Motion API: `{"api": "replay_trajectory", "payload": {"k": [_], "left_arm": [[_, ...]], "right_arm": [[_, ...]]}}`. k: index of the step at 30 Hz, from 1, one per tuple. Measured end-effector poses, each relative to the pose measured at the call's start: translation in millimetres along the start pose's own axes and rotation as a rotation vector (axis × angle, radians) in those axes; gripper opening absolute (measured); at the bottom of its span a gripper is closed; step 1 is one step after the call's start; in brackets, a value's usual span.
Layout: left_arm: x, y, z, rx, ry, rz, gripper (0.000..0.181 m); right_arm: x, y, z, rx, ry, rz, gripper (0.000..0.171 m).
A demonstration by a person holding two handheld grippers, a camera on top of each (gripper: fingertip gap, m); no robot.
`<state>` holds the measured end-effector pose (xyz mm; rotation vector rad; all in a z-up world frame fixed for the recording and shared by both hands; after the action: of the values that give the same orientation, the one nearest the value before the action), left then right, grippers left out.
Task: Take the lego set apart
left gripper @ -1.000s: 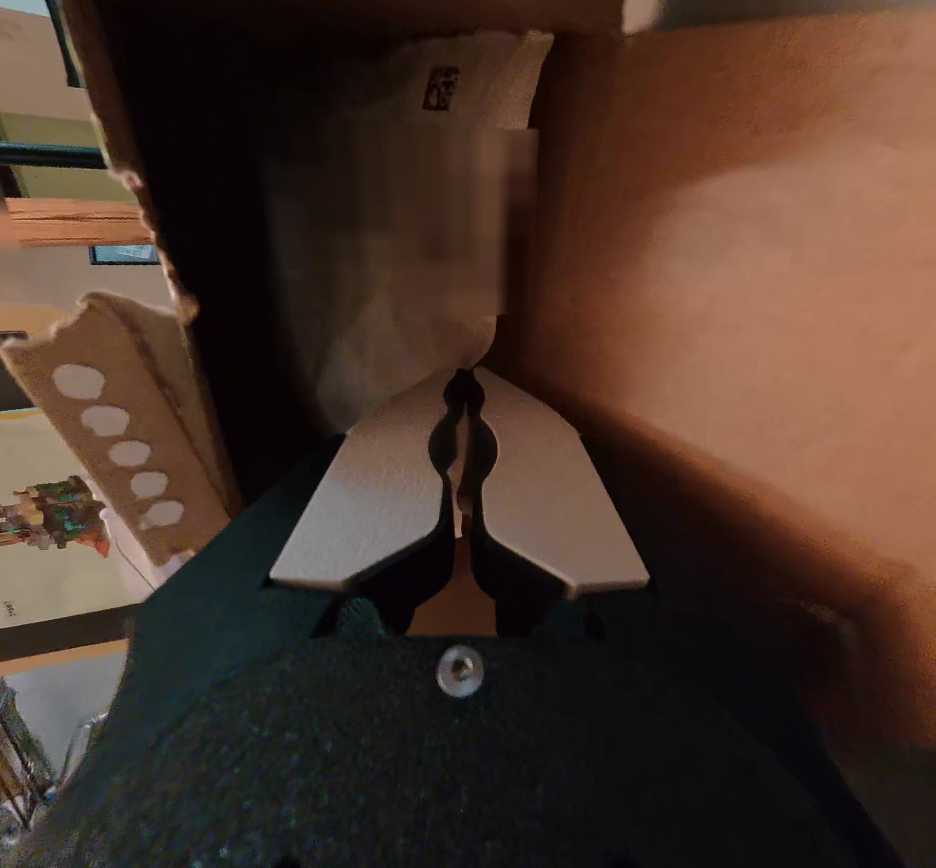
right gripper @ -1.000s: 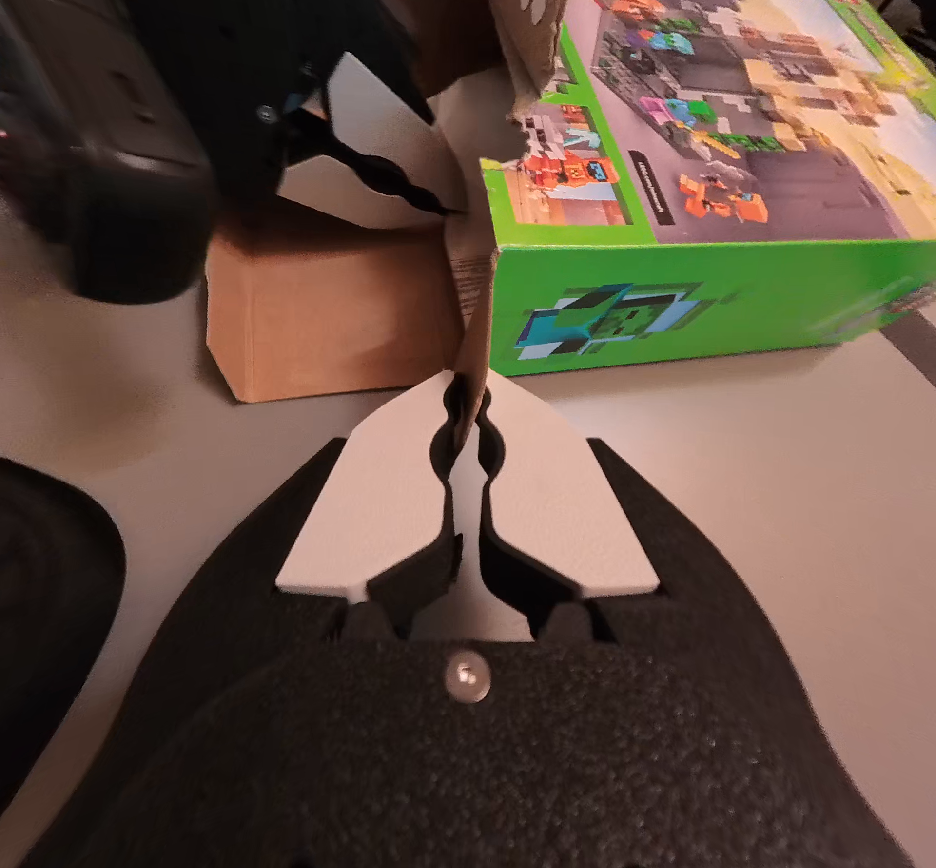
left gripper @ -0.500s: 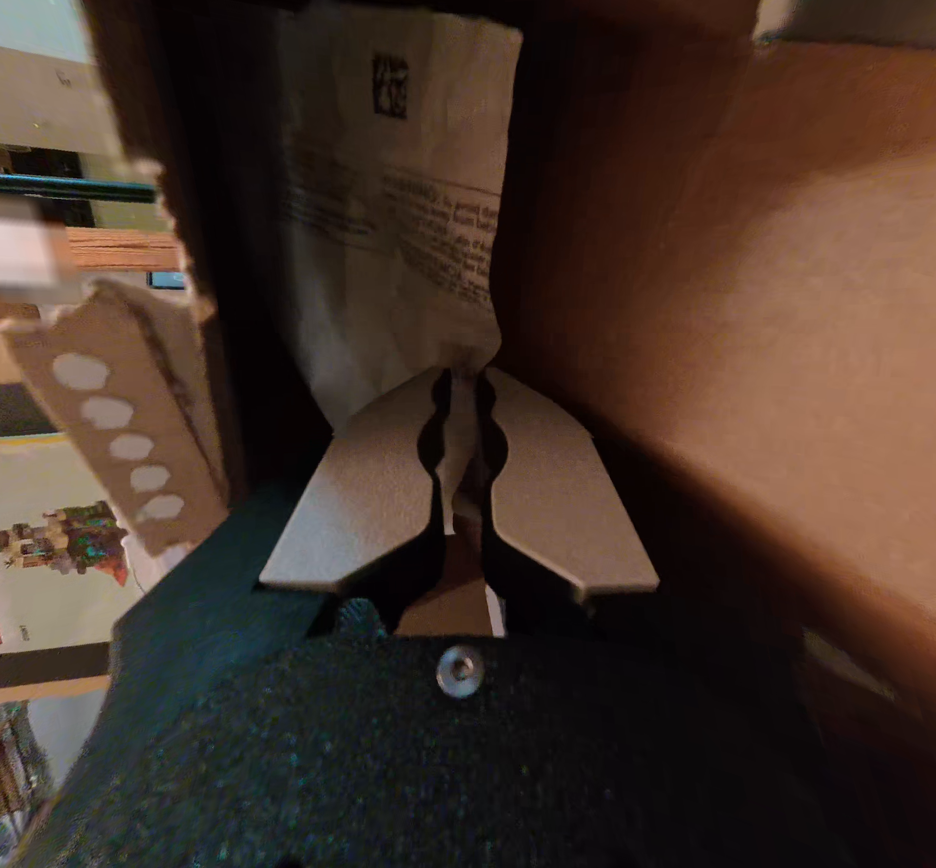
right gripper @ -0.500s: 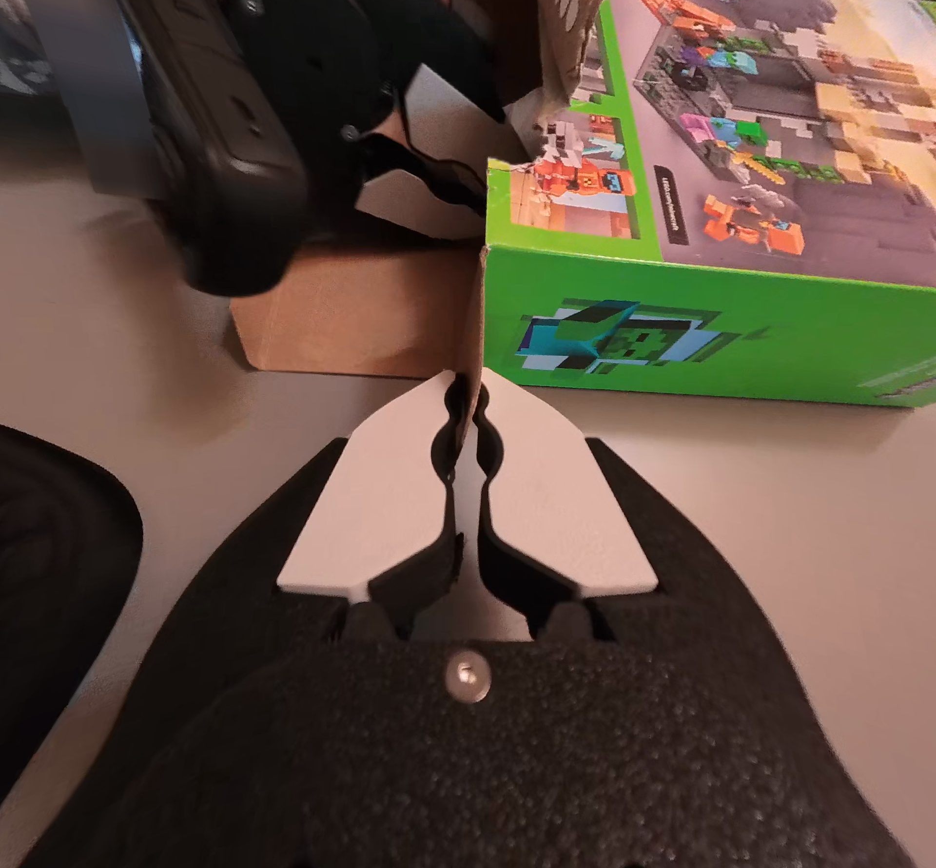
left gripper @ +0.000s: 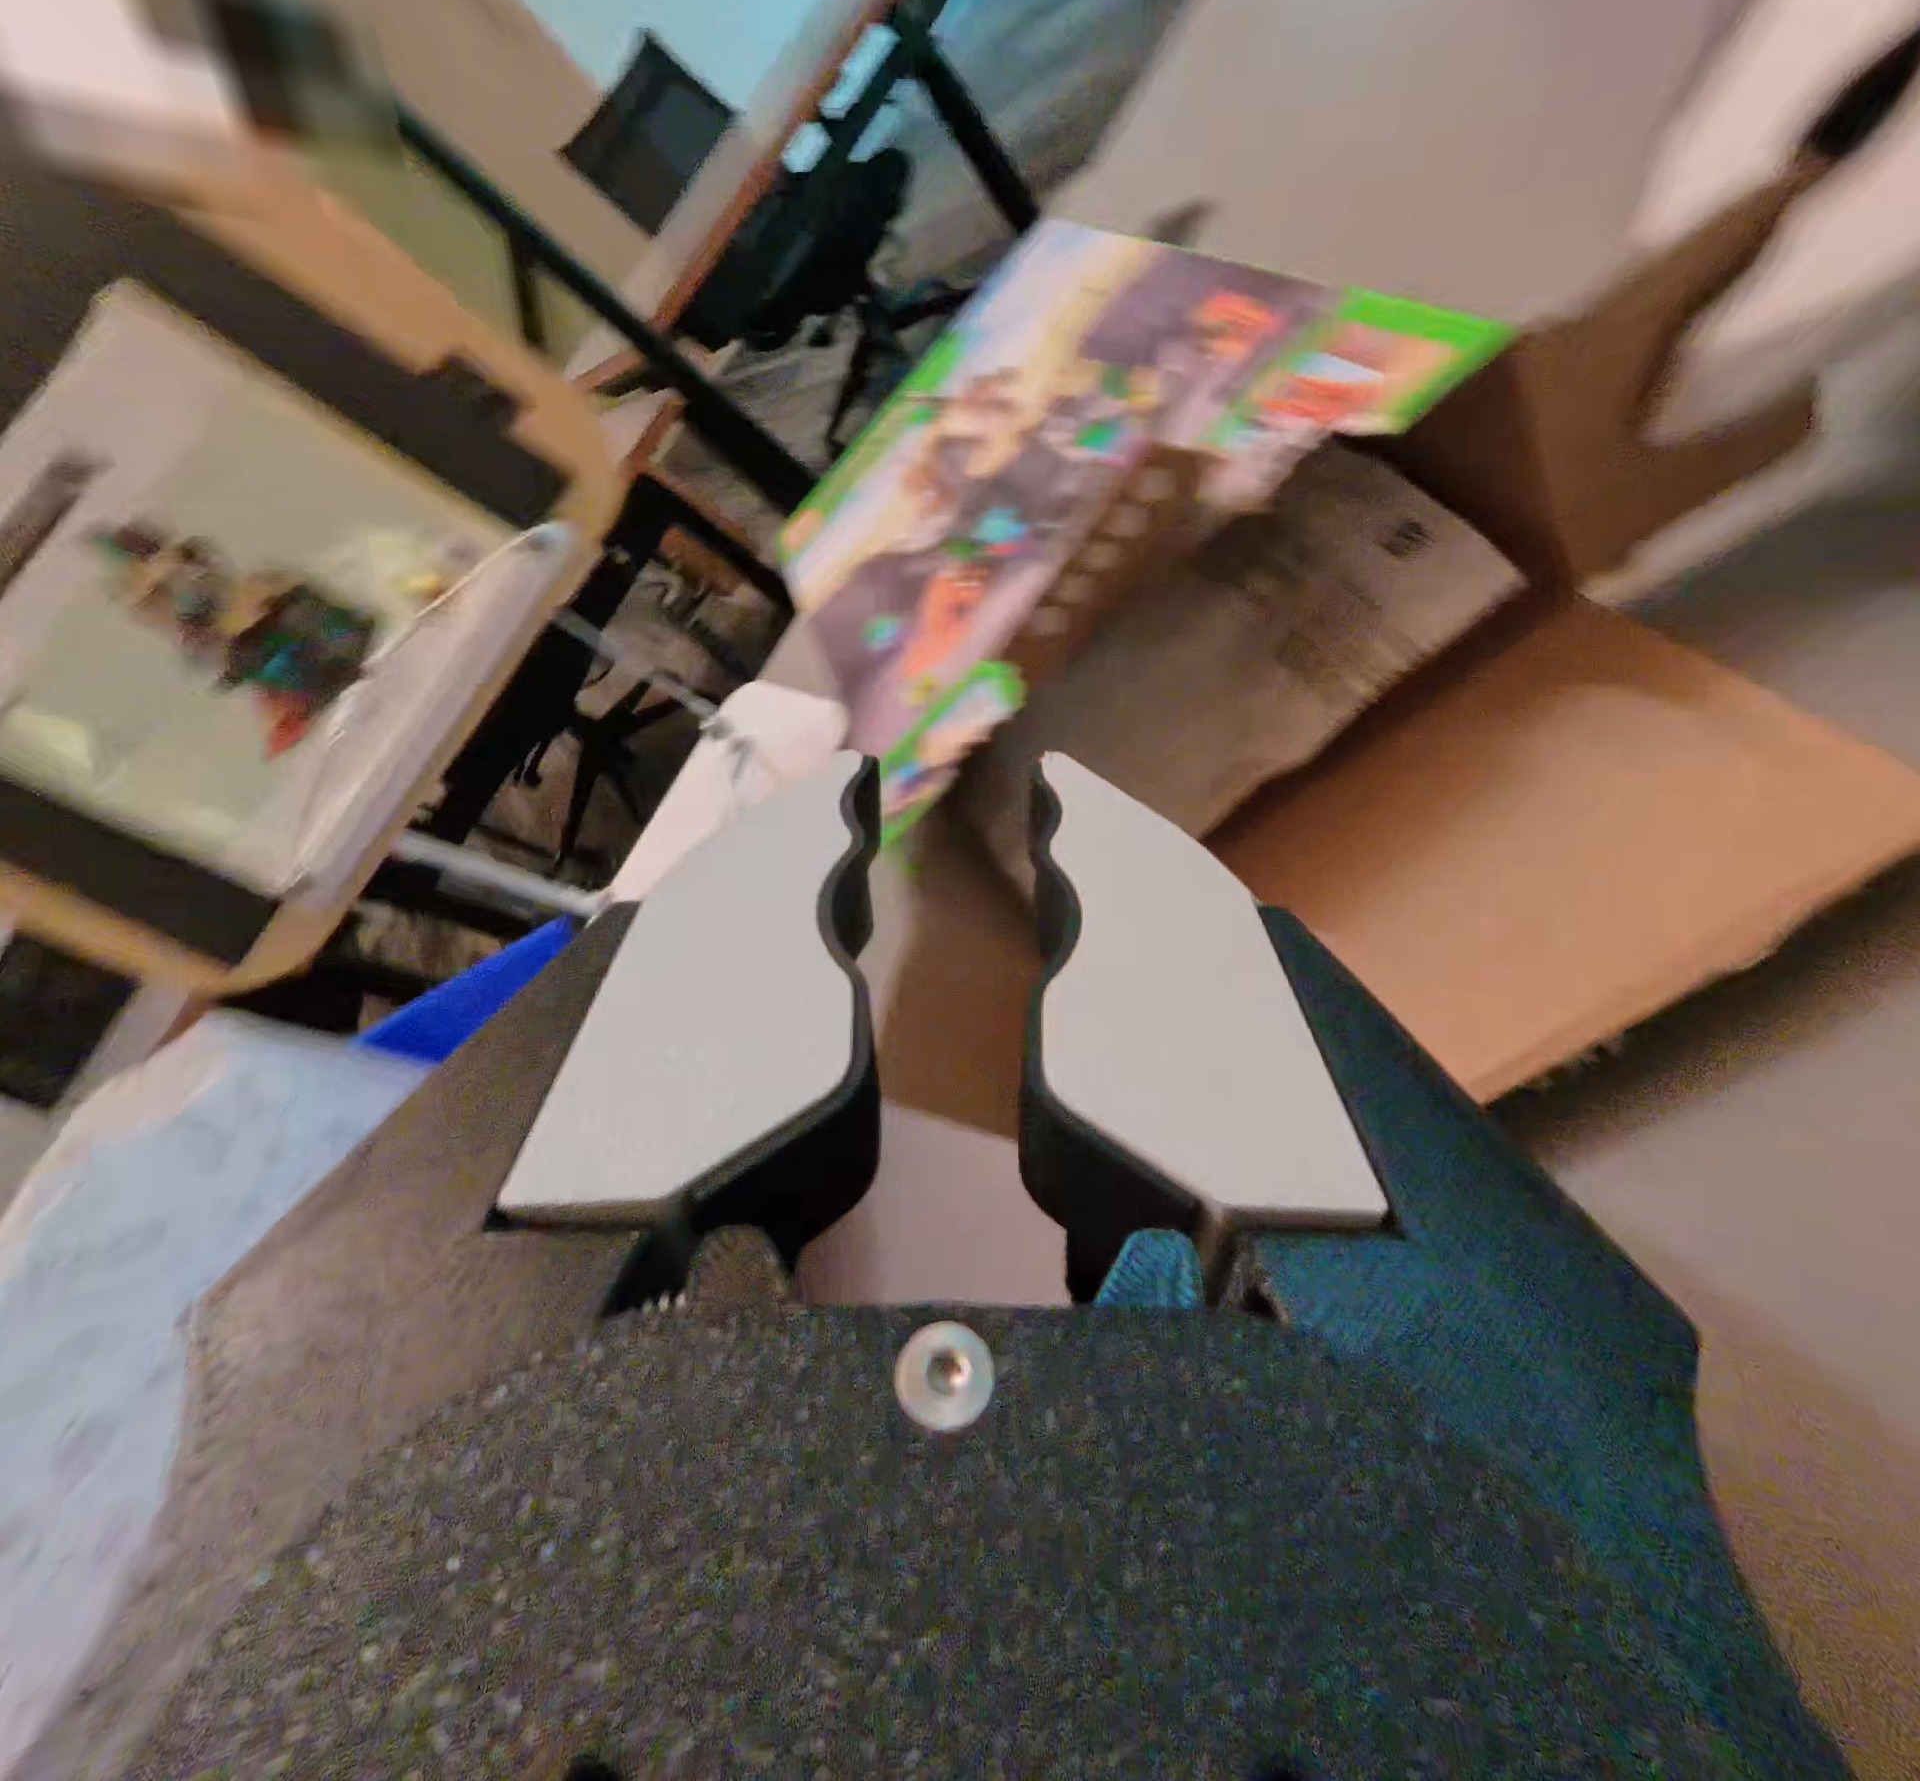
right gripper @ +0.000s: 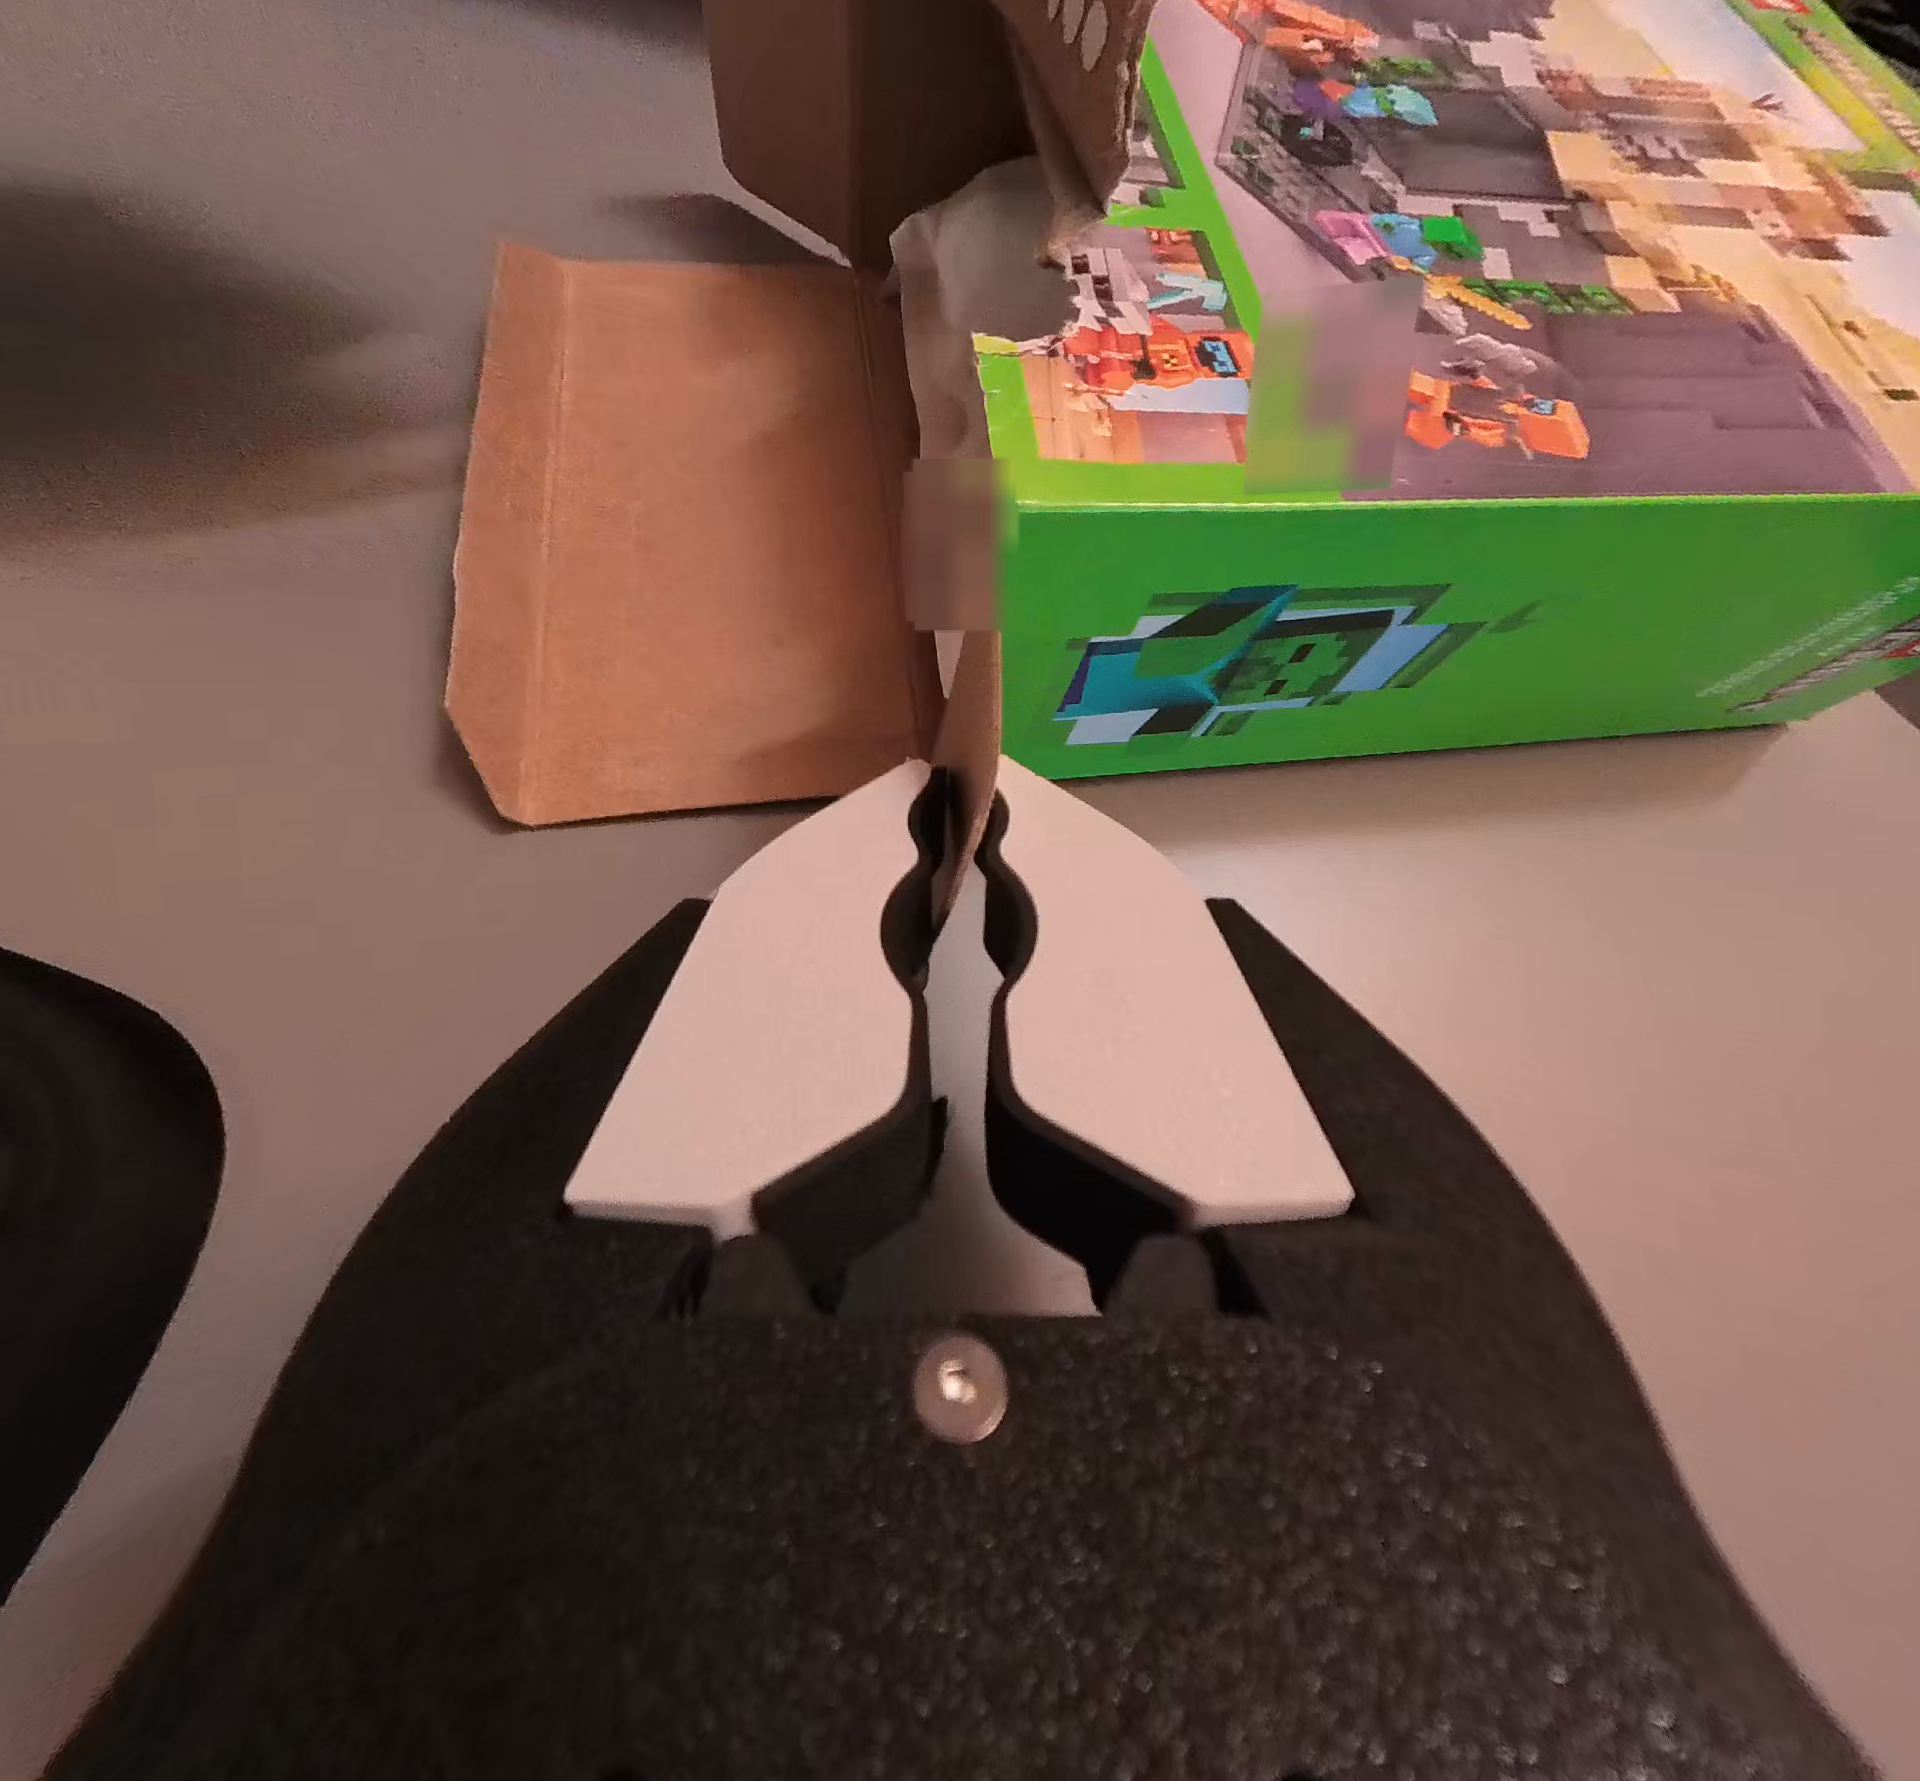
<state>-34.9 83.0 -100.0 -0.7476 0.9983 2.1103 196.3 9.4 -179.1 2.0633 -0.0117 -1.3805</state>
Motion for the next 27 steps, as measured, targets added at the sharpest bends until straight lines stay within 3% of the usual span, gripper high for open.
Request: {"api": "replay_trajectory", "payload": {"k": [7, 10, 13, 17, 22, 24, 27], "left_arm": [[39, 127, 130, -0.376, 0.314, -0.047, 0.036], [69, 181, 166, -0.447, 0.425, -0.117, 0.036], [110, 211, 185, -0.414, 0.559, -0.159, 0.044], [170, 216, 196, -0.331, 0.635, -0.131, 0.051], [222, 188, 196, -0.197, 0.657, -0.026, 0.056], [227, 178, 199, -0.189, 0.615, -0.008, 0.049], [225, 166, 201, -0.133, 0.575, -0.013, 0.021]], "right_arm": [[-4, 8, -3, 0.005, -0.019, -0.035, 0.009], [-6, 16, -6, 0.01, -0.027, -0.055, 0.011], [-13, 24, -8, 0.019, -0.034, -0.084, 0.011], [-31, 40, -2, 0.035, -0.027, -0.139, 0.011], [-48, 50, 15, 0.013, -0.013, -0.187, 0.011], [-52, 52, 24, -0.012, -0.013, -0.198, 0.011], [-58, 55, 37, -0.033, -0.01, -0.211, 0.011]]}}
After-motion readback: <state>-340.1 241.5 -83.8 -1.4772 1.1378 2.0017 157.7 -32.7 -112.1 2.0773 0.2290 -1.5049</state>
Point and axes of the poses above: each gripper's, where its closed fingertips meet, y back along the fingers, x out of its underside, z = x × y across the jaws, the point moved 8 cm from there along y, back along the fingers, and after that the axes turned 13 degrees about x, right-handed, at the moved point
